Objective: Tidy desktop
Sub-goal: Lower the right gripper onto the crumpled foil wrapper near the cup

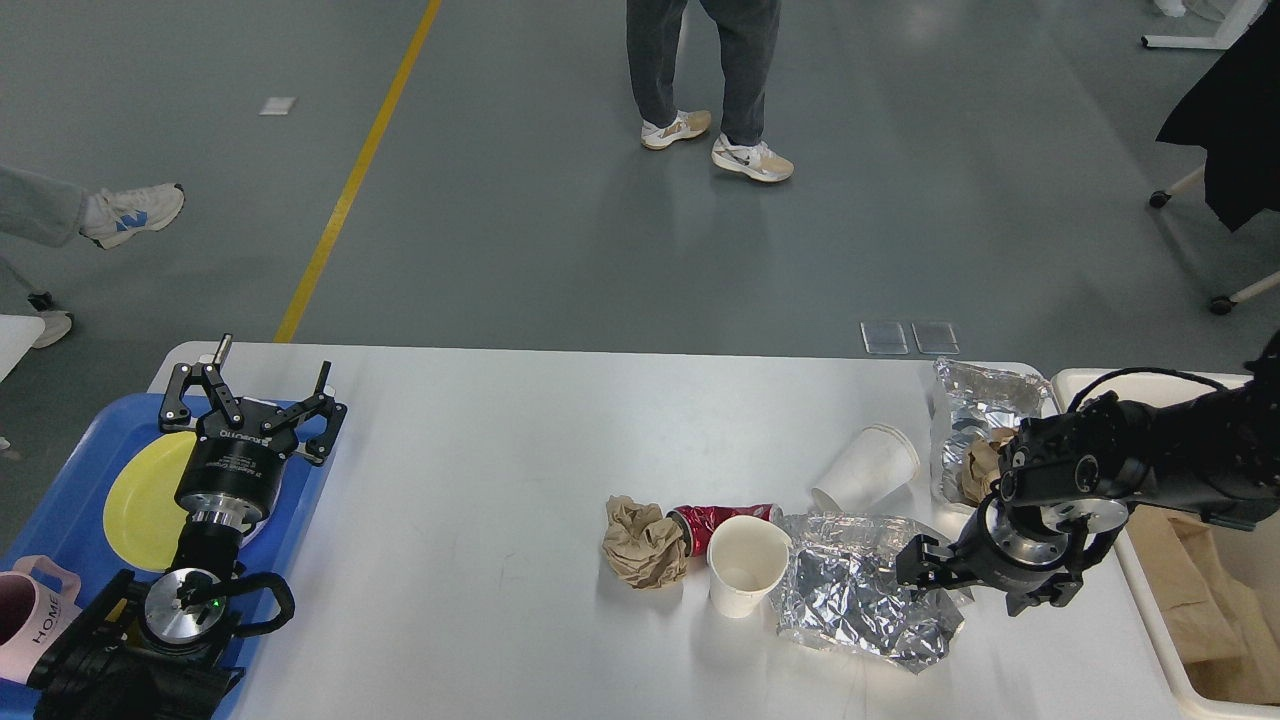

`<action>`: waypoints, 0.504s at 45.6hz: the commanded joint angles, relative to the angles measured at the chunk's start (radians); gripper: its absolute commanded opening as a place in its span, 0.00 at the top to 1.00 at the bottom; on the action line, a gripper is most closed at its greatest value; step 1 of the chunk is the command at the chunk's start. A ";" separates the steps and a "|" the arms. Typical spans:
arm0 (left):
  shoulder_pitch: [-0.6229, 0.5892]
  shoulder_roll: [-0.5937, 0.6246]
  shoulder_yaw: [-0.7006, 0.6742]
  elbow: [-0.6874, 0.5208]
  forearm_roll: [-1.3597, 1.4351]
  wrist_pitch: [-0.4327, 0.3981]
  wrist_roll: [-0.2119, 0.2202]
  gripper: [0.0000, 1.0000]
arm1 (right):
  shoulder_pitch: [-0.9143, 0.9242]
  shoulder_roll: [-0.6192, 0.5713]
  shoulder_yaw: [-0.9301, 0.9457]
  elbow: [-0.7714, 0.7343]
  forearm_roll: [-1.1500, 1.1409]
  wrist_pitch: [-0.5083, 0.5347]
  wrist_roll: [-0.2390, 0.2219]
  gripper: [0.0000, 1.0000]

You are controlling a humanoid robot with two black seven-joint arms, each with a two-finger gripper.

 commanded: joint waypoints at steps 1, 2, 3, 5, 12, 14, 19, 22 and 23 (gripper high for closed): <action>0.000 0.000 0.000 0.000 0.000 0.000 0.000 0.04 | -0.037 0.016 0.014 -0.037 0.005 -0.021 0.000 0.03; 0.000 0.000 0.000 0.000 0.000 0.000 0.000 0.04 | -0.043 0.017 0.014 -0.040 0.005 -0.032 0.000 0.03; 0.000 0.000 0.000 0.000 0.000 0.000 0.000 0.04 | -0.049 0.019 0.014 -0.042 0.005 -0.044 0.000 0.04; 0.000 0.000 0.000 0.000 0.000 0.000 0.000 0.04 | -0.058 0.023 0.014 -0.043 0.005 -0.071 0.000 0.10; 0.000 0.000 0.000 0.000 0.000 0.000 0.000 0.04 | -0.072 0.025 0.014 -0.042 0.013 -0.115 0.000 0.49; 0.000 0.000 0.000 0.000 0.000 0.000 0.000 0.04 | -0.075 0.025 0.014 -0.042 0.013 -0.115 0.000 0.65; 0.000 0.000 0.000 0.000 0.000 0.000 0.000 0.04 | -0.083 0.025 0.013 -0.037 0.010 -0.115 0.000 1.00; 0.000 0.000 0.000 0.000 0.000 0.000 0.000 0.04 | -0.083 0.025 0.011 -0.034 0.007 -0.112 0.000 1.00; 0.000 0.000 0.000 0.000 0.000 0.000 0.000 0.04 | -0.083 0.025 0.011 -0.034 0.007 -0.113 0.000 1.00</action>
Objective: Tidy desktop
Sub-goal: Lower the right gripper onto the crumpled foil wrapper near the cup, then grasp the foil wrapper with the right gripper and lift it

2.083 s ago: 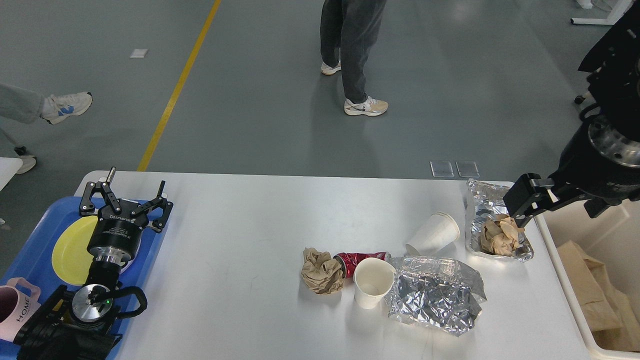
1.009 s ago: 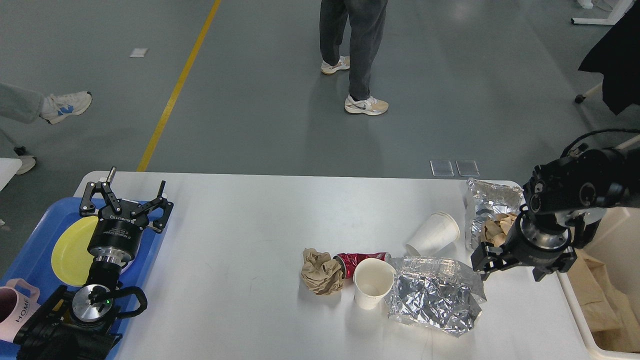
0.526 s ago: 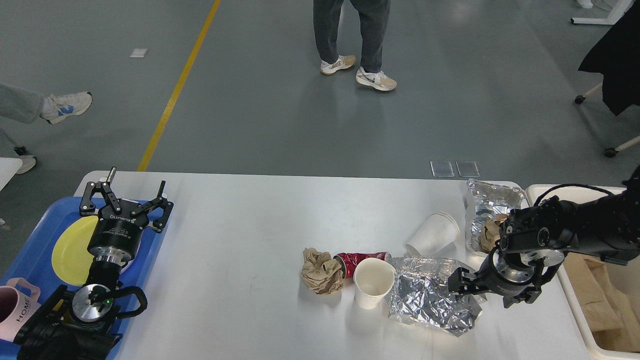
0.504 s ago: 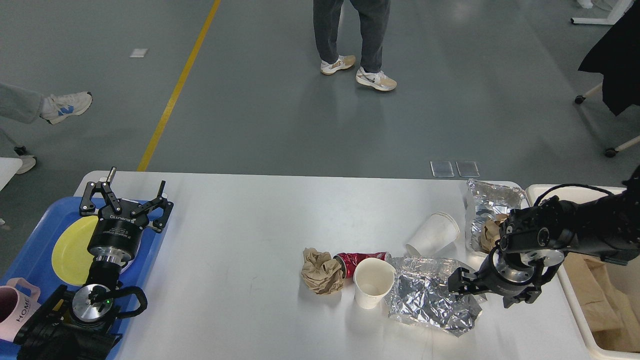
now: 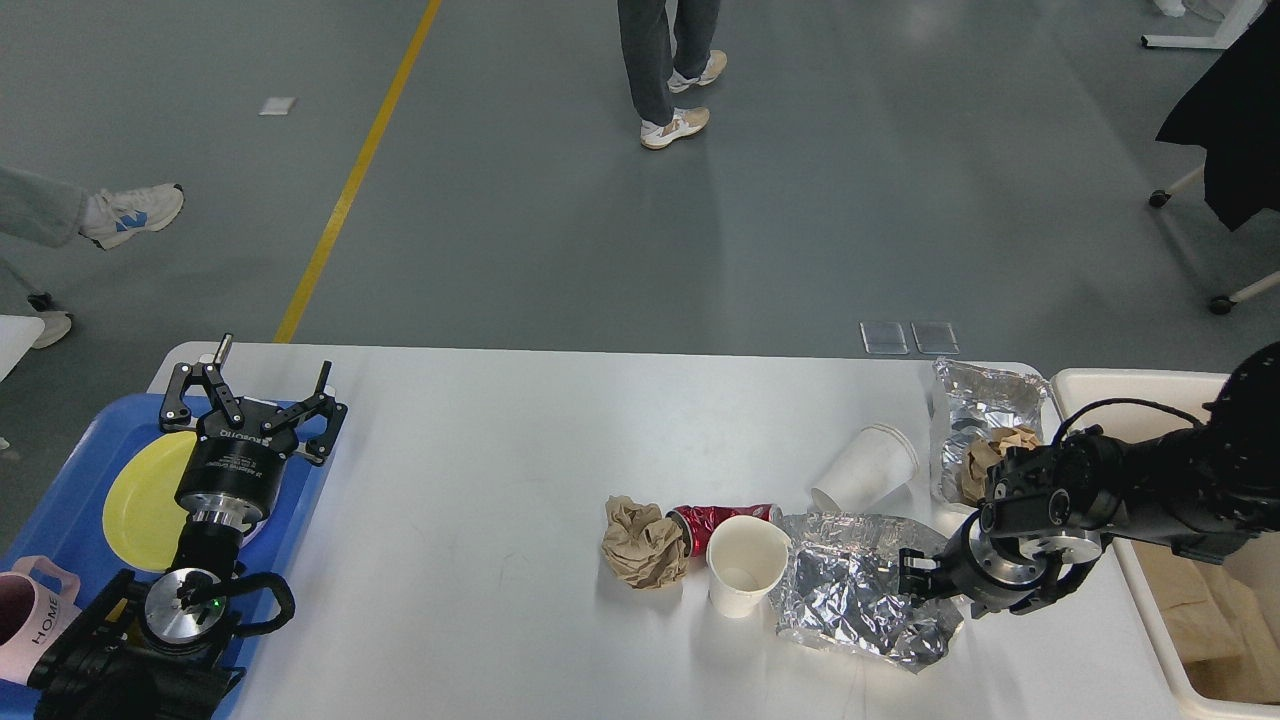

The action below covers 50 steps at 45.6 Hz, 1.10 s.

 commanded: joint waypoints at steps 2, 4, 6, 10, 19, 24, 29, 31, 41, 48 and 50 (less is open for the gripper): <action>0.000 0.000 0.000 0.000 0.000 0.000 0.000 0.04 | -0.001 0.000 -0.003 0.005 -0.004 0.001 0.000 1.00; 0.000 0.000 0.000 0.000 0.000 0.000 0.000 0.04 | 0.000 -0.002 -0.003 0.005 -0.003 0.000 0.000 1.00; 0.000 0.000 0.000 0.000 0.000 0.000 0.000 0.04 | 0.000 -0.002 -0.003 0.002 0.000 -0.003 0.000 1.00; 0.000 0.000 0.000 0.000 0.000 0.000 0.000 0.04 | 0.000 -0.003 -0.003 0.003 0.000 0.000 0.000 1.00; 0.000 0.000 0.000 0.000 0.000 0.001 0.000 0.04 | 0.000 -0.002 -0.001 0.005 0.000 -0.002 -0.002 1.00; 0.000 0.000 0.000 0.000 0.000 0.000 0.000 0.04 | 0.000 -0.006 -0.001 0.005 0.000 -0.002 -0.002 1.00; 0.000 0.000 0.000 0.000 0.000 0.000 0.000 0.04 | 0.002 -0.018 -0.007 0.008 0.000 0.014 0.000 1.00; 0.000 0.000 0.000 0.000 0.000 0.000 0.000 0.04 | 0.012 -0.037 -0.012 0.019 0.000 0.024 0.000 1.00; 0.000 0.000 0.000 0.000 0.000 0.000 0.000 0.04 | 0.287 -0.207 -0.104 0.196 0.002 0.211 0.000 1.00; 0.000 0.000 0.000 0.000 0.000 0.000 -0.002 0.04 | 0.575 -0.242 -0.237 0.388 0.002 0.242 0.000 1.00; 0.001 0.000 -0.002 0.000 0.000 0.000 0.000 0.04 | 0.671 -0.241 -0.275 0.456 0.003 0.242 -0.002 1.00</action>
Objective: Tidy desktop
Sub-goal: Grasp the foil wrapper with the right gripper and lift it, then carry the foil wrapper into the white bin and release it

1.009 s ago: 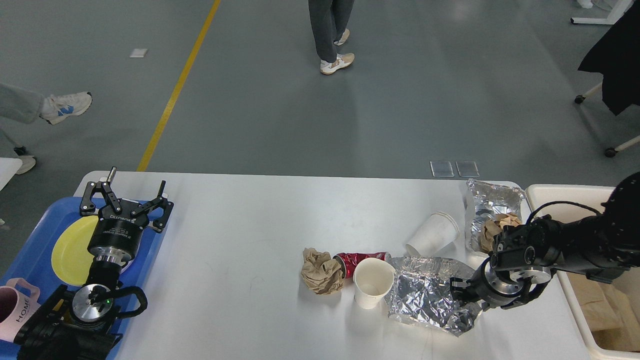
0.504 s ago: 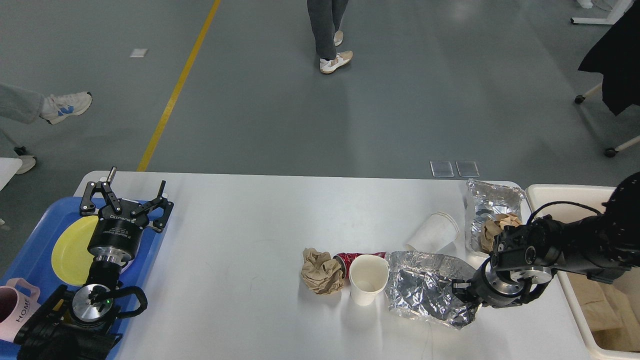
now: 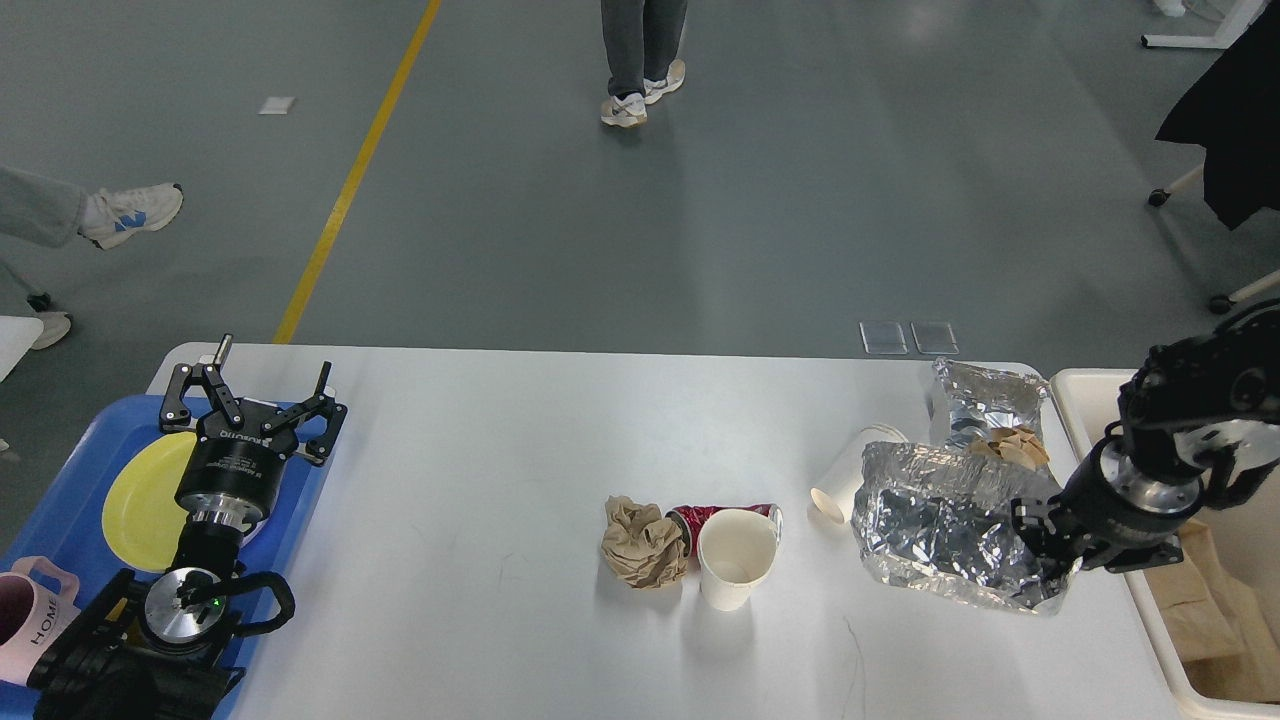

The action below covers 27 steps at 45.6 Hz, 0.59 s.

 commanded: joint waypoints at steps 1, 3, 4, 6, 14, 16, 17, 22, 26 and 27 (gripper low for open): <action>0.002 0.001 0.000 0.000 0.000 0.000 0.000 0.04 | 0.270 -0.003 -0.113 0.185 0.001 0.009 0.000 1.00; 0.000 0.000 0.000 0.000 0.000 0.000 0.000 0.04 | 0.364 0.005 -0.139 0.253 0.003 0.012 -0.001 1.00; 0.002 0.000 -0.002 0.000 0.000 0.001 0.000 0.04 | 0.410 0.008 -0.150 0.282 0.003 0.015 -0.001 1.00; 0.000 0.000 -0.002 0.000 0.000 0.000 0.000 0.04 | 0.493 0.002 -0.165 0.322 0.011 0.035 -0.001 1.00; 0.000 0.000 -0.002 0.000 0.000 0.001 0.000 0.04 | 0.593 0.002 -0.193 0.341 0.023 0.135 -0.001 1.00; 0.000 0.000 -0.002 0.000 0.000 0.000 0.000 0.04 | 0.592 0.000 -0.194 0.341 0.023 0.132 -0.001 1.00; 0.000 0.000 -0.002 0.000 0.000 0.000 0.000 0.04 | 0.590 -0.001 -0.196 0.341 0.023 0.130 -0.001 1.00; 0.000 0.000 -0.002 0.000 0.000 0.001 0.000 0.04 | 0.585 -0.026 -0.220 0.333 0.021 0.127 -0.001 1.00; 0.000 0.000 -0.002 0.000 0.000 0.000 0.000 0.04 | 0.569 -0.058 -0.274 0.301 0.015 0.112 0.000 1.00; 0.000 0.000 -0.002 0.000 0.000 0.000 0.000 0.04 | 0.556 -0.066 -0.289 0.282 0.014 0.111 0.000 1.00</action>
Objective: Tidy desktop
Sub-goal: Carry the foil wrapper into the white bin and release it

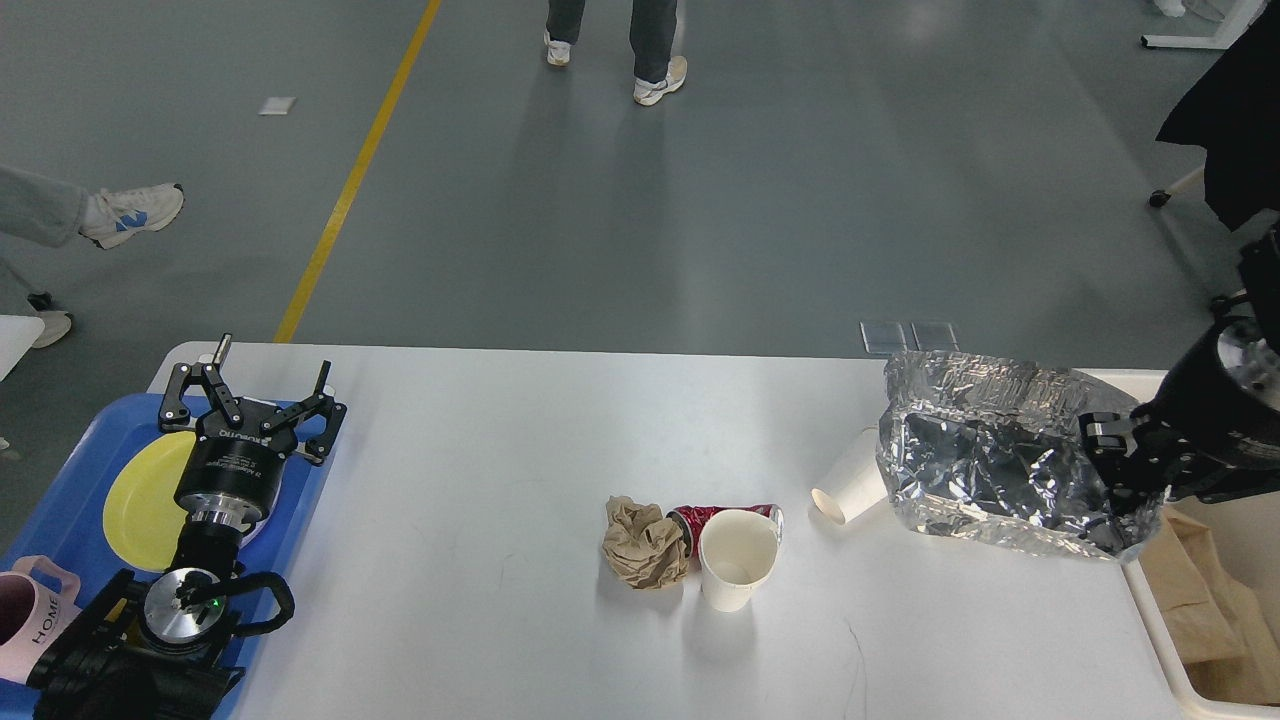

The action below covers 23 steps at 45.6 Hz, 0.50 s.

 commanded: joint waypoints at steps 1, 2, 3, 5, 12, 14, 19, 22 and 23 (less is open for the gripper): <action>0.000 0.000 0.000 0.000 0.000 0.000 0.000 0.04 | -0.043 -0.046 -0.074 -0.069 -0.011 -0.015 0.002 1.00; 0.000 0.000 0.000 0.000 0.000 -0.001 0.000 0.04 | -0.062 -0.058 -0.088 -0.090 -0.016 -0.015 0.002 1.00; 0.000 0.001 0.000 0.000 0.000 0.000 0.000 0.04 | -0.085 -0.072 -0.100 -0.111 -0.020 -0.014 0.002 1.00; 0.000 0.000 0.000 0.000 0.000 0.000 0.000 0.04 | -0.128 -0.110 -0.118 -0.164 -0.037 -0.012 0.002 1.00; 0.000 0.000 0.000 0.000 0.000 -0.001 0.000 0.04 | -0.349 -0.254 -0.088 -0.461 -0.091 -0.014 0.003 1.00; 0.000 0.000 0.000 0.000 0.000 0.000 0.000 0.04 | -0.440 -0.273 -0.053 -0.551 -0.089 -0.018 0.009 1.00; 0.000 0.000 0.000 0.000 0.000 -0.001 0.000 0.04 | -0.677 -0.288 0.095 -0.739 -0.088 -0.029 0.011 1.00; 0.000 0.000 0.000 0.000 0.000 -0.001 0.000 0.04 | -0.818 -0.305 0.211 -0.855 -0.088 -0.035 0.008 1.00; 0.000 0.000 0.000 0.000 0.000 0.000 0.000 0.04 | -0.857 -0.308 0.242 -0.892 -0.088 -0.035 0.008 1.00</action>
